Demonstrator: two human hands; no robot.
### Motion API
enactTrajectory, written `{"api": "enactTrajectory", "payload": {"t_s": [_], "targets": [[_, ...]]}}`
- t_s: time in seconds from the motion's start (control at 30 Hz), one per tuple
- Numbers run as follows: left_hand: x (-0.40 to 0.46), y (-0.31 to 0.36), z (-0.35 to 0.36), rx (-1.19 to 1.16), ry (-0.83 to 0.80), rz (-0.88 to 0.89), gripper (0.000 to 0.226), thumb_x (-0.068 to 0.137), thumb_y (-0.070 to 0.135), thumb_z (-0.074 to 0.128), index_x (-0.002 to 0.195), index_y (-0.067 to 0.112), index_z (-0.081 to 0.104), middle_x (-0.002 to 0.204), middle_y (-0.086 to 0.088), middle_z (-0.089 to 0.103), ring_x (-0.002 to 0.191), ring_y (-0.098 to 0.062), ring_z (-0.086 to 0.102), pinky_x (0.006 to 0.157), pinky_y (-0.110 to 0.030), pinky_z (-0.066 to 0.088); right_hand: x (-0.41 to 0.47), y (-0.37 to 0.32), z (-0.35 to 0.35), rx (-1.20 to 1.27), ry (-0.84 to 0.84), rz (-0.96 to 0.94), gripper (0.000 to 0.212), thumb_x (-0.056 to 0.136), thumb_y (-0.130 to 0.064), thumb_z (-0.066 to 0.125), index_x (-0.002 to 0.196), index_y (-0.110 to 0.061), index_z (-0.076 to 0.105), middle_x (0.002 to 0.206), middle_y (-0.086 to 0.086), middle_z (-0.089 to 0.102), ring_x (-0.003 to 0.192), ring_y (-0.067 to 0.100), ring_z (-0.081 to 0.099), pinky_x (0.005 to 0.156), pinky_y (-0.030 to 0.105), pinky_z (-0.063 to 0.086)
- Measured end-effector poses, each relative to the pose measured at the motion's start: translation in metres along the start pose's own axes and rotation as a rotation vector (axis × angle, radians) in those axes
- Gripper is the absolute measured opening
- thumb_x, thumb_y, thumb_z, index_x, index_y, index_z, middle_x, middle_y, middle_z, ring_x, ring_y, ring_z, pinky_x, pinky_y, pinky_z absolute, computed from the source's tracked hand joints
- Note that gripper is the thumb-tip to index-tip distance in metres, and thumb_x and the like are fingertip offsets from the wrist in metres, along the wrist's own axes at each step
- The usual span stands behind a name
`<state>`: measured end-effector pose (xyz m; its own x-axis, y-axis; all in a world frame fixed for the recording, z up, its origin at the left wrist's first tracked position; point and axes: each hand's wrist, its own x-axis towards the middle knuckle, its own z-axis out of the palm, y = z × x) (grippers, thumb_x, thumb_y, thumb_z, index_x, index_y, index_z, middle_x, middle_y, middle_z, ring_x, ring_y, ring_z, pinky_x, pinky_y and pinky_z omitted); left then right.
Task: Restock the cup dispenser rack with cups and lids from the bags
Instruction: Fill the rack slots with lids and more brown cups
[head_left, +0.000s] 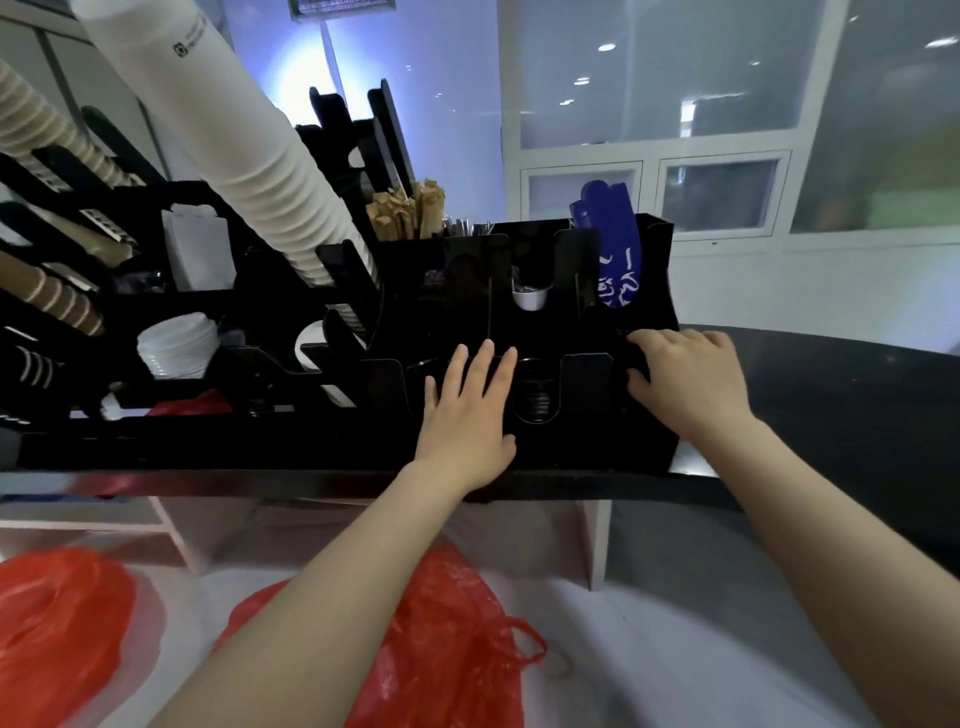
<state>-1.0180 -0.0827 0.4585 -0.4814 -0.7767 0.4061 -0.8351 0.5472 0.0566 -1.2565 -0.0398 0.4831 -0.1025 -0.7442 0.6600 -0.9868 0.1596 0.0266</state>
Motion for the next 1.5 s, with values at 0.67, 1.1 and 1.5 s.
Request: {"api": "enactTrajectory", "payload": {"t_s": [0.67,1.1,1.5], "targets": [[-0.002,-0.002,0.003,-0.059,-0.001,0.006,0.097,0.086,0.033,0.061,0.15,0.031,-0.013,0.158,0.008,-0.017,0.144,-0.019,-0.023,0.118,-0.049,0.015,0.008,-0.017,0.004,0.173,0.453,0.204,0.028,0.075,0.001,0.059,0.101,-0.008,0.064,0.089,0.009,0.065,0.082,0.033,0.059,0.08,0.041,0.035],[-0.049,-0.034,-0.051,-0.464,0.287,0.123,0.088,0.085,0.03,0.067,0.151,0.037,0.009,0.156,0.02,0.009,0.145,-0.002,0.009,0.113,-0.025,0.021,-0.037,-0.116,-0.031,0.753,0.387,-0.041,0.032,0.073,0.003,0.063,0.102,-0.011,0.063,0.099,0.001,0.064,0.091,0.009,0.055,0.078,0.01,0.038],[-0.135,-0.182,-0.066,-0.323,0.483,0.001,0.045,0.062,-0.004,0.075,0.103,0.015,0.07,0.102,0.0,0.07,0.093,-0.015,0.063,0.082,-0.016,0.041,-0.052,-0.283,0.001,0.758,0.084,-0.251,0.042,0.079,-0.008,0.067,0.12,-0.013,0.059,0.117,0.002,0.061,0.106,0.015,0.055,0.084,0.022,0.044]]}}
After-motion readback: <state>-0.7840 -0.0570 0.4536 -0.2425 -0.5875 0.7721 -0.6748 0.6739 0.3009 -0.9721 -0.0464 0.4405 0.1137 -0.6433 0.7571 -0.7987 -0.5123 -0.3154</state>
